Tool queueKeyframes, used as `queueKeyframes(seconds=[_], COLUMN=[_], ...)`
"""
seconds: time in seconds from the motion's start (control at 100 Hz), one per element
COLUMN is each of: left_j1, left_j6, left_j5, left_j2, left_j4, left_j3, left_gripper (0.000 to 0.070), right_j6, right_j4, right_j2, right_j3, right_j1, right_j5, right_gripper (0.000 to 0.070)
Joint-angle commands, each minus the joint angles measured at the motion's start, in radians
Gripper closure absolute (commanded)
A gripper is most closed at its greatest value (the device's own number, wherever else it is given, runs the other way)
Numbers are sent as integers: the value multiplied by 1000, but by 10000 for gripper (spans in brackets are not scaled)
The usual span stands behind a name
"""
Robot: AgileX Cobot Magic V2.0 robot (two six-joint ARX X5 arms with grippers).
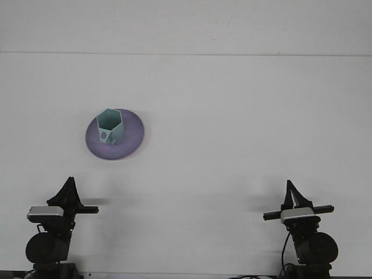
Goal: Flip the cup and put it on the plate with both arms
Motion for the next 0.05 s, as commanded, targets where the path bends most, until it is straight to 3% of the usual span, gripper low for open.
queueKeyframes(seconds=[0.0,0.04], left_j1=[1,1], left_j6=[-4,-4], left_j5=[0,0], left_j2=[0,0], left_j4=[10,10], left_j3=[-21,-20], left_gripper=[684,684], right_j6=[2,2], right_j4=[10,10], right_j2=[0,0], right_j3=[-3,-3], right_j1=[-2,-2], right_j5=[0,0], right_gripper=[700,700])
